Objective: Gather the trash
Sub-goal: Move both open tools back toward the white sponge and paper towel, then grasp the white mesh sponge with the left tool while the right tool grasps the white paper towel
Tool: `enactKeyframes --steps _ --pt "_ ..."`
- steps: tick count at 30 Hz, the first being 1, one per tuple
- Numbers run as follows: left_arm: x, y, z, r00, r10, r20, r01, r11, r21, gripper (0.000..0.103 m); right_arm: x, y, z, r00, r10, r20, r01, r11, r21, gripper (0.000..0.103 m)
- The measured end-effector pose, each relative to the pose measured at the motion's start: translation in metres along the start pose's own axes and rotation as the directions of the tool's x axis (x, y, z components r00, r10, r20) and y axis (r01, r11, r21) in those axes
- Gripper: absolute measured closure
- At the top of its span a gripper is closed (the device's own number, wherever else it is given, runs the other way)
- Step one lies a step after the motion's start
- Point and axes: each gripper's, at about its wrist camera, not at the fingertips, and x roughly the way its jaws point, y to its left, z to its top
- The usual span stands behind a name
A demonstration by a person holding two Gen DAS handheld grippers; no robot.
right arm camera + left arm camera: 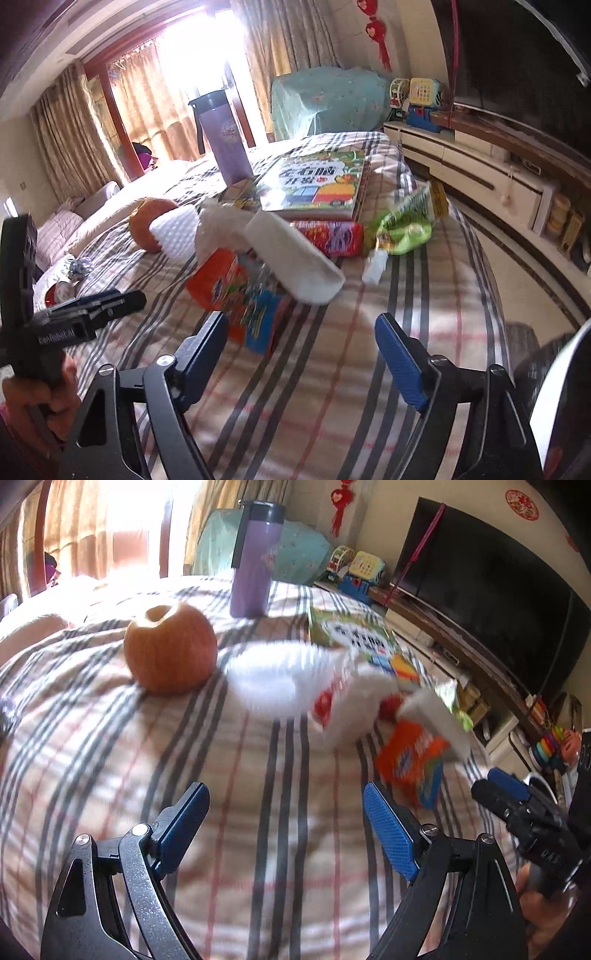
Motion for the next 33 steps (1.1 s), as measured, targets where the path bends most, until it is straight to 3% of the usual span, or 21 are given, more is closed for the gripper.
enactKeyframes --steps 4,6,8,9,13,15,19,22,26,30,33 --pt "0.013 0.0 0.022 1.0 -0.001 0.027 0.001 1.0 0.002 0.016 0.014 0.002 0.013 1.0 -0.011 0.004 0.011 0.999 -0.039 0.027" --pt "0.024 0.0 0.031 0.999 -0.006 0.032 0.006 1.0 0.01 0.017 0.022 0.003 0.018 1.0 -0.013 -0.003 0.012 0.999 -0.053 0.033" --pt "0.034 -0.001 0.037 1.0 -0.004 0.025 0.003 1.0 0.018 0.025 0.03 0.004 0.022 1.0 -0.015 -0.011 0.014 0.998 -0.067 0.043" --pt "0.04 -0.001 0.04 1.0 -0.012 0.017 0.011 1.0 0.023 0.034 0.034 0.005 0.023 1.0 -0.017 -0.017 0.016 0.997 -0.074 0.055" --pt "0.058 -0.004 0.045 0.998 -0.051 -0.019 0.052 0.997 0.048 0.08 0.038 0.008 0.023 1.0 -0.021 -0.019 0.019 0.996 -0.09 0.061" --pt "0.061 -0.005 0.043 0.996 -0.082 -0.037 0.084 0.995 0.058 0.092 0.035 0.009 0.021 1.0 -0.02 -0.022 0.018 0.995 -0.095 0.062" --pt "0.052 -0.017 0.034 0.985 -0.162 -0.056 0.166 0.982 0.085 0.092 0.024 0.009 0.013 0.999 0.004 -0.038 -0.006 0.998 -0.066 0.062" --pt "0.039 -0.034 0.019 0.965 -0.243 -0.1 0.254 0.959 0.123 0.092 0.011 0.01 0.001 0.999 0.016 -0.052 -0.019 0.999 -0.045 0.063" --pt "0.02 -0.051 -0.003 0.945 -0.294 -0.143 0.316 0.935 0.164 0.092 -0.018 0.006 -0.02 0.999 0.013 -0.051 -0.013 1.0 -0.005 0.063" --pt "0.002 -0.061 -0.025 0.914 -0.357 -0.192 0.385 0.913 0.136 0.092 -0.051 -0.005 -0.04 0.999 0.017 -0.04 -0.014 0.998 0.064 0.063" --pt "-0.01 -0.073 -0.041 0.906 -0.368 -0.207 0.401 0.904 0.148 0.092 -0.075 -0.016 -0.056 1.0 -0.002 -0.024 0.005 0.994 0.106 0.063"
